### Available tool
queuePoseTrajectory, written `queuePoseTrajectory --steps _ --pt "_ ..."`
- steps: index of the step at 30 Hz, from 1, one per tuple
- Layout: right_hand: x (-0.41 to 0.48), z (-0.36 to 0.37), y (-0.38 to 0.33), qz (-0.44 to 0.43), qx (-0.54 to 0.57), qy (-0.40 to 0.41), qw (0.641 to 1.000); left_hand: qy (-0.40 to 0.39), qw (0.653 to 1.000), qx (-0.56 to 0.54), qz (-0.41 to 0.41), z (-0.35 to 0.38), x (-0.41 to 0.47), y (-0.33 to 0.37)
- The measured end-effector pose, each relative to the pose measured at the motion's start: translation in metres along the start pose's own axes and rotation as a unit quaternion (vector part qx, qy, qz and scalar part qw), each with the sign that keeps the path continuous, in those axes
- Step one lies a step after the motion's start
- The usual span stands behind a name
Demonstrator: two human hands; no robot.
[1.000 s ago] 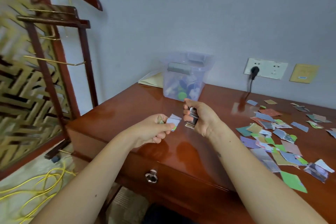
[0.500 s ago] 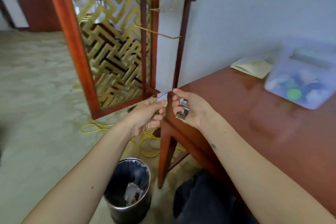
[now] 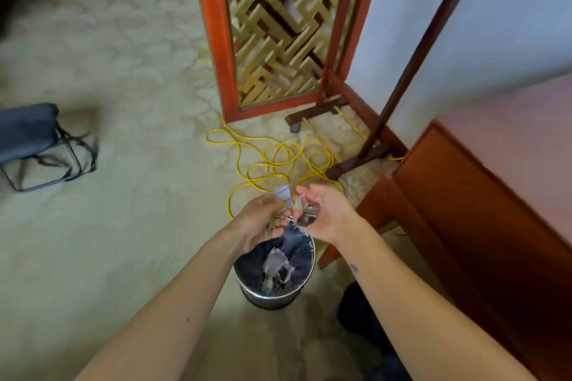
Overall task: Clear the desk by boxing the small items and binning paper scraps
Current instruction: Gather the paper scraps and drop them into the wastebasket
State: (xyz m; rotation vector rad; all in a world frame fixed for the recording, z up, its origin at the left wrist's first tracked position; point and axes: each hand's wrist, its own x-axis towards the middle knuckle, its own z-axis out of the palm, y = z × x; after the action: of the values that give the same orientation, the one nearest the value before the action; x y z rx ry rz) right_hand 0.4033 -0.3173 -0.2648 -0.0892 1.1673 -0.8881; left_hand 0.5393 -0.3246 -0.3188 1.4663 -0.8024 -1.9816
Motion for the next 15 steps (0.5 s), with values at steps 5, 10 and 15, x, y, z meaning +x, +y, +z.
queuePoseTrajectory --steps 5,10,15 --pt "0.048 -0.02 0.03 0.053 -0.005 0.088 0.995 -0.008 0.995 -0.011 -0.101 -0.013 0.027 -0.036" --pt "0.068 -0.029 0.046 0.118 0.008 0.056 0.991 0.005 0.984 -0.039 -0.175 -0.024 0.048 -0.062" --pt "0.078 -0.037 0.052 0.152 -0.061 0.089 0.982 0.038 0.969 -0.059 -0.236 -0.017 0.039 -0.057"
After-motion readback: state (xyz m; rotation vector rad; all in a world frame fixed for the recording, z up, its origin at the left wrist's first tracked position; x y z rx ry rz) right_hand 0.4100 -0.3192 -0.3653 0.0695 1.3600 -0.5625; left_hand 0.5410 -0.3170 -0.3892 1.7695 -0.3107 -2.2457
